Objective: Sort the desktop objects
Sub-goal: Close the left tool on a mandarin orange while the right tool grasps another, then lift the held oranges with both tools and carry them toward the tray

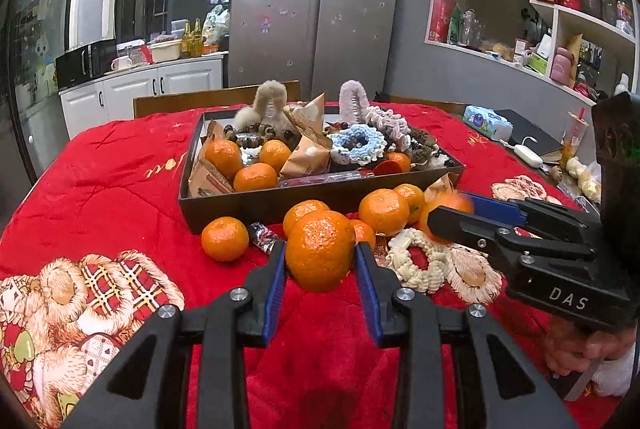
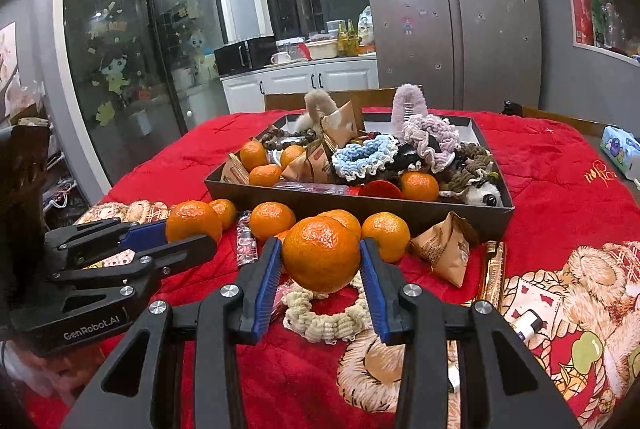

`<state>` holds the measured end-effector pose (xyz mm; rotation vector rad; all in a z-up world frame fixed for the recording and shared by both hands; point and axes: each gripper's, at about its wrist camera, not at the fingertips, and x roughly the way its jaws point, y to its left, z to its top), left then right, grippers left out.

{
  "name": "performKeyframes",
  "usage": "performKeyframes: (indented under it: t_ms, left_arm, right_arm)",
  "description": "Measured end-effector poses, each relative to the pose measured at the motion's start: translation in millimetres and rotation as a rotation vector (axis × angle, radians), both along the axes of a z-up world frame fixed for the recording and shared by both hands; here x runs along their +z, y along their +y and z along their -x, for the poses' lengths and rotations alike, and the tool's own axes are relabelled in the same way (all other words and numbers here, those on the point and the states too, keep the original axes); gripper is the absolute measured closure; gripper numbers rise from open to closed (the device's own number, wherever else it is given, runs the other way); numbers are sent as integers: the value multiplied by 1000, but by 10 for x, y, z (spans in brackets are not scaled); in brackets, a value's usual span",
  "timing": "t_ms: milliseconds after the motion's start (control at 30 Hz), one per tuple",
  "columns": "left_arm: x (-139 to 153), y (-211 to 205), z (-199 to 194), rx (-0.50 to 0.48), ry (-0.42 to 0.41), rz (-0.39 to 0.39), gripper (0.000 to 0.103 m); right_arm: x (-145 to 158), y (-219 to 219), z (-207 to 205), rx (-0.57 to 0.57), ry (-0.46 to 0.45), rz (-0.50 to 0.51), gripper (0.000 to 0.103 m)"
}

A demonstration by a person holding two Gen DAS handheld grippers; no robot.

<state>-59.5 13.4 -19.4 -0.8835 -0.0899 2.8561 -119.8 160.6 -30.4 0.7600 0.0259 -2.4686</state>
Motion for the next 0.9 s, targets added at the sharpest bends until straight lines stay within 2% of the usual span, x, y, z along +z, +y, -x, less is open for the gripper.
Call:
performKeyframes:
  t_ms: [167, 300, 633, 833, 900]
  left_arm:
    - [-6, 17, -3, -1, -3, 5, 69]
    - [-1, 26, -17, -3, 1, 7, 69]
    - [-6, 19, 10, -3, -15, 5, 69]
    - [-29, 20, 45, -6, -34, 3, 69]
    - [-40, 10, 64, -5, -43, -3, 69]
  right_arm:
    - [15, -20, -43, 0, 12, -2, 64]
    - [16, -37, -69, 6, 16, -12, 70]
    - [-105, 32, 121, -19, -102, 9, 69]
    - [-187, 48, 226, -27, -161, 5, 65]
    - [-198, 39, 236, -18, -168, 5, 60]
